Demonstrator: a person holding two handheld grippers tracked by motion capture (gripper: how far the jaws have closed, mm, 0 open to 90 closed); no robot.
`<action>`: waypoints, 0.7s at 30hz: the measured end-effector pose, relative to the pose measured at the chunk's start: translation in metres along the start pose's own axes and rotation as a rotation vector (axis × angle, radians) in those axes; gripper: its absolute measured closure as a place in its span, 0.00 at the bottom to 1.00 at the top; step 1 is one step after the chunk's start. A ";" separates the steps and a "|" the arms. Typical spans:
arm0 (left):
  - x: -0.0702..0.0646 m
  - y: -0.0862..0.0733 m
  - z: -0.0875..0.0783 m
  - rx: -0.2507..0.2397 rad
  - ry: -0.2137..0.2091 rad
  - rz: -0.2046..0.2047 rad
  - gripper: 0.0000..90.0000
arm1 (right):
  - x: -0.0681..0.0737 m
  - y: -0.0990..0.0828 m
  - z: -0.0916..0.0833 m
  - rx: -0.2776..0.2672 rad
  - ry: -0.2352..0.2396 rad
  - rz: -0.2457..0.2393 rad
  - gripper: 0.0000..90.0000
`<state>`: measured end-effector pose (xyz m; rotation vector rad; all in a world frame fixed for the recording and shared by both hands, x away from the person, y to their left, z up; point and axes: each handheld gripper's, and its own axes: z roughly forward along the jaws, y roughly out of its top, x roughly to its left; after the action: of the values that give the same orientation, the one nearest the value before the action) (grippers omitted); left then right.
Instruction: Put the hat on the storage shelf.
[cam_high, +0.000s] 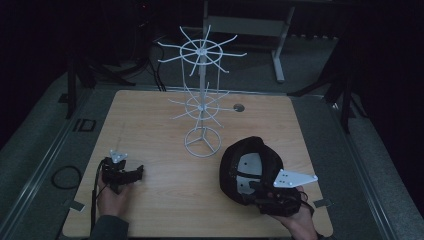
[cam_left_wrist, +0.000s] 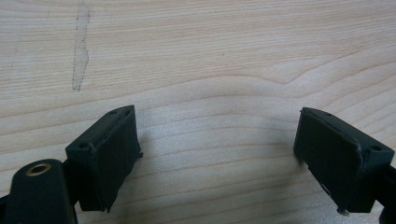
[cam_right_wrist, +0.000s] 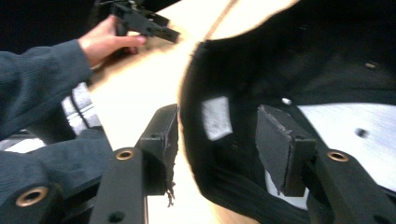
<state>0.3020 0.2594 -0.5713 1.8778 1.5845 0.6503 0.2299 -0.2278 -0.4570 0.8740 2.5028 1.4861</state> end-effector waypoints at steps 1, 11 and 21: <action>0.000 0.000 0.000 0.001 0.000 0.000 0.16 | 0.002 0.001 0.002 0.001 0.010 -0.003 0.53; 0.000 0.000 0.000 -0.001 0.000 -0.001 0.16 | 0.008 0.006 0.027 0.050 0.035 -0.040 0.57; 0.000 0.000 0.000 -0.001 0.000 -0.002 0.16 | 0.007 0.018 0.025 0.013 -0.017 -0.107 0.96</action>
<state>0.3021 0.2592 -0.5713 1.8755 1.5860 0.6504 0.2405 -0.1987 -0.4536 0.7389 2.5070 1.4245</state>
